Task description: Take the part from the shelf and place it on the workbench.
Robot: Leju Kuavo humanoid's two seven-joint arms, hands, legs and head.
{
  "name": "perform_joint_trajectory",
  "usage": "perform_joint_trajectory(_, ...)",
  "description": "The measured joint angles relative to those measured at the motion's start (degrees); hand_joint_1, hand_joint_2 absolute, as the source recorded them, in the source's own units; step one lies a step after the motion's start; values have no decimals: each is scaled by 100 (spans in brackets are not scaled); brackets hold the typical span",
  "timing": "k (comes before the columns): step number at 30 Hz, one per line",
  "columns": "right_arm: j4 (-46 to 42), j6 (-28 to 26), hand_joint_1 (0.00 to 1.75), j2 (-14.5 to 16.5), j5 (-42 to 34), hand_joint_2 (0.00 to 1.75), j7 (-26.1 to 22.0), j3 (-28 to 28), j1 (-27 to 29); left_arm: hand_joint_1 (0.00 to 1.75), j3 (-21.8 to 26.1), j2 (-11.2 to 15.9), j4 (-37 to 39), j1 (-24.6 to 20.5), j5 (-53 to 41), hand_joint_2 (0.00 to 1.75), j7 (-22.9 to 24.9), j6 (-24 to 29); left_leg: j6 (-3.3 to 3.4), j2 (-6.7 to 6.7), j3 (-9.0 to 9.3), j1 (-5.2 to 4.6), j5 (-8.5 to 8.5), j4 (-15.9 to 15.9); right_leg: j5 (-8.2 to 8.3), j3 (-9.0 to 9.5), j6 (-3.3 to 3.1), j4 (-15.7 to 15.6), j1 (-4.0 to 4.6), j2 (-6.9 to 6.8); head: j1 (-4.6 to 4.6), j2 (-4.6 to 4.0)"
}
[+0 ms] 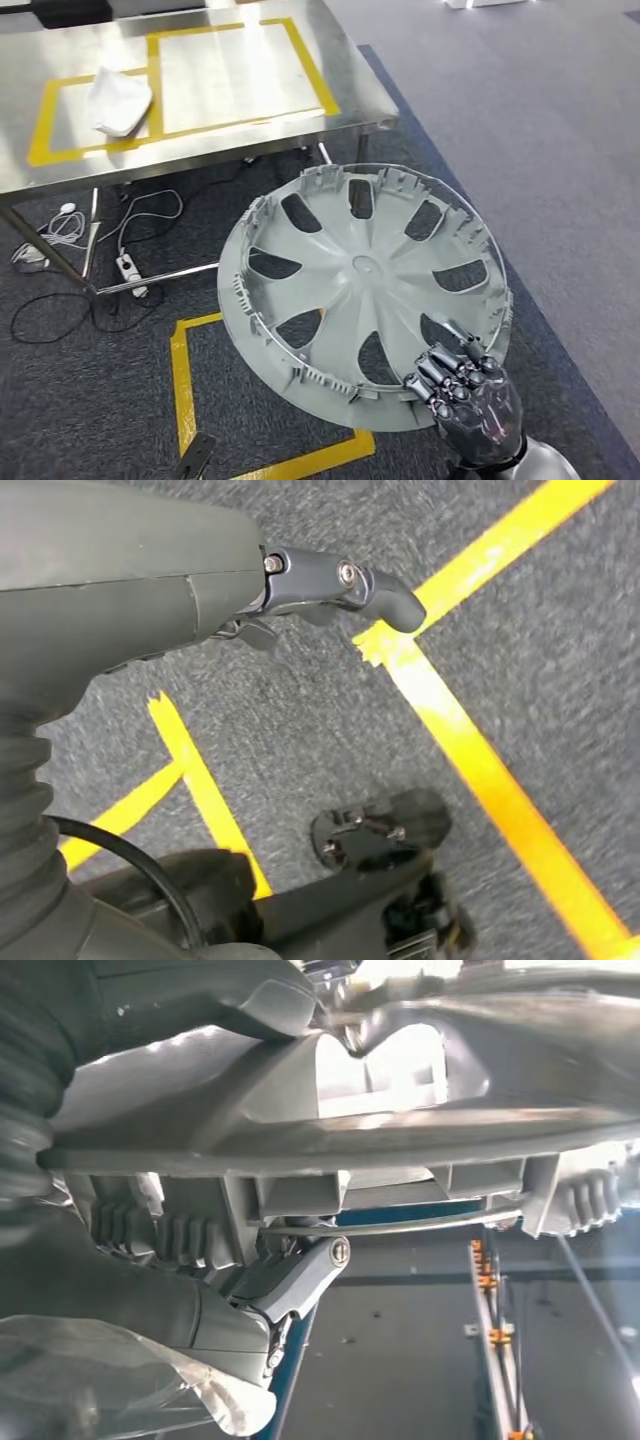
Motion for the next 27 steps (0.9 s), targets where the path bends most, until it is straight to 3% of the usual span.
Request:
perform_joint_trajectory(2, 1, -1, 175, 7, -2, 175, -5, 9, -2, 0, -1, 6, 0, -14, -23, 175, -15, -25, 35, -170, 4, 2, -10, 1, -254, -464, -1, 761, 0, 215, 19, -1)
perform_joint_trajectory(3, 1, -1, 175, 11, -3, 175, -10, 15, 0, 0, -1, 8, 0, -11, -33, 175, -18, -29, 41, -261, 11, -1, -16, 3, -249, -639, -3, 972, 1, 247, 18, -1)
perform_joint_trajectory(4, 3, -1, 175, 13, -4, 175, -17, 21, 2, 0, -1, 11, 0, -8, -43, 175, -22, -28, 41, -355, 21, -3, -22, 6, -120, -715, -8, 967, 1, 261, 18, -1)
perform_joint_trajectory(6, 5, -1, 175, 14, -8, 175, -31, 27, 4, 0, -1, 15, 0, -5, -53, 175, -31, -27, 22, -537, 49, 0, -42, 17, 385, -562, -32, 349, -9, 369, 19, -1)
perform_joint_trajectory(8, 10, -1, 175, 19, -13, 175, -41, 28, 2, 0, 0, 18, 0, -12, -54, 175, -37, -27, -25, -688, 34, 2, -64, 48, 690, -308, -62, -300, -37, 650, 17, -1)
perform_joint_trajectory(10, 14, -1, 175, 36, -17, 175, -47, 30, -2, 0, 0, 21, 0, -8, -54, 175, -39, -27, -95, -812, -10, 25, -55, 57, 688, -202, -96, -489, -37, 787, 12, 0)
perform_joint_trajectory(12, 15, -1, 175, 53, -17, 175, -50, 31, -8, 0, 0, 32, 1, 7, -54, 175, -39, -26, -169, -893, -24, 41, -51, 52, 688, -150, -149, -535, -33, 663, 12, 0)
perform_joint_trajectory(14, 15, -1, 175, 68, -18, 175, -49, 31, -9, 0, 0, 40, 2, 3, -54, 175, -41, -25, -237, -651, -120, 22, -192, 282, 685, -74, -226, -589, -49, 492, -31, 0)
perform_joint_trajectory(16, 15, -1, 175, 86, -19, 175, -49, 31, -7, 0, 0, 38, 2, -16, -54, 175, -43, -25, -300, -272, -428, 30, -501, 928, 654, -13, -282, -609, -39, 309, -76, 0)
perform_joint_trajectory(18, 16, -1, 175, 93, -22, 175, -56, 31, -5, 0, -1, 39, 2, -15, -59, 175, -32, -24, -342, -142, -733, 63, -681, 1523, 614, 28, -294, -606, -26, 134, -77, 0)
perform_joint_trajectory(19, 16, -1, 175, 96, -26, 175, -62, 30, -4, 0, -1, 39, 2, -7, -63, 175, -17, -24, -352, -125, -761, 75, -622, 1565, 593, 50, -289, -605, -25, 58, -77, -1)
perform_joint_trajectory(21, 16, -1, 175, 109, -37, 175, -92, 30, -3, 0, -1, 39, 2, 2, -78, 175, 25, -19, -341, -90, -487, 86, -236, 996, 547, 113, -261, -605, -25, -52, -77, -1)
perform_joint_trajectory(23, 16, -1, 175, 126, -90, 175, -150, 31, -20, 0, 0, 40, 2, -4, -84, 175, 49, -12, -292, -43, -122, 63, 6, 291, 502, 152, -207, -605, -14, -120, -74, -1)
perform_joint_trajectory(24, 16, -1, 175, 134, -132, 175, -188, 31, -33, 0, 0, 42, 2, -3, -81, 175, 53, -10, -267, -29, -26, 51, 33, 96, 485, 157, -180, -601, -5, -140, -70, -1)
perform_joint_trajectory(27, 17, -1, 175, 162, -223, 175, -296, 22, -48, 0, 0, 50, 4, 7, -62, 175, 59, -9, -236, -24, -2, 33, -1, 12, 462, 160, -167, -611, 8, -153, -66, -1)
